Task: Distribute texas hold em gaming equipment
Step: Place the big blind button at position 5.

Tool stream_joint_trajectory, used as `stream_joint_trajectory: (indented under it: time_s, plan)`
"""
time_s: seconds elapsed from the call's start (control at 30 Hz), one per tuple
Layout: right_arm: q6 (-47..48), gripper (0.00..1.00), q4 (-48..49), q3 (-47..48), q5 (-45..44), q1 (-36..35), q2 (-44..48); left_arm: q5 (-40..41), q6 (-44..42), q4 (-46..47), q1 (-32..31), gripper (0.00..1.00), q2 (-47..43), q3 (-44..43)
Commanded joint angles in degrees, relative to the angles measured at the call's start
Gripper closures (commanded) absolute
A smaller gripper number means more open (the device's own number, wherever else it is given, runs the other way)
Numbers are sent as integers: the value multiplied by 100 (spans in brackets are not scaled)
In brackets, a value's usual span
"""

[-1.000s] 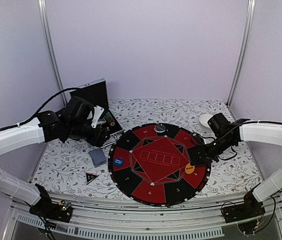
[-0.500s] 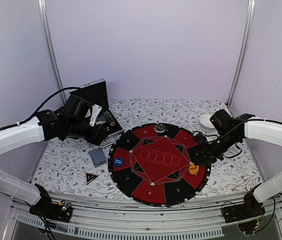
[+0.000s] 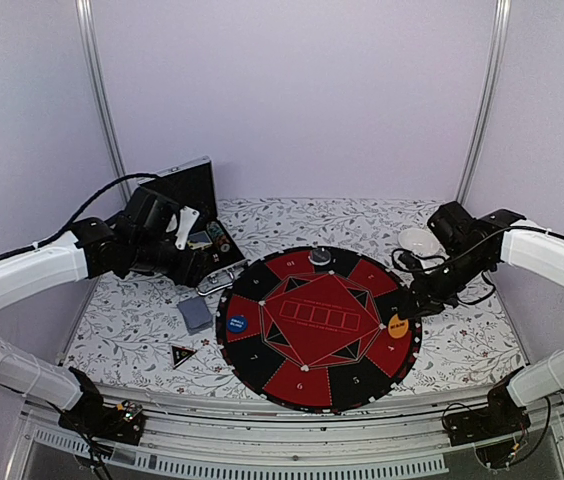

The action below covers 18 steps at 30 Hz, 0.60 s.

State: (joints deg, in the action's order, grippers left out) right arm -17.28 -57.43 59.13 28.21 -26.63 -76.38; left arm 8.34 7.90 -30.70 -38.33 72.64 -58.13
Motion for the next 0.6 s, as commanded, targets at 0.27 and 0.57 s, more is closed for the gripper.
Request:
stream_joint_trajectory:
  time_s: [0.27,0.57]
  plan:
    - [79,98,557,39,425,-26,22,-192,-96,136,203,31,115,72]
    - [-318,98,2096,-1278,924,-26,-223,-262,-100,143,219,30,160,74]
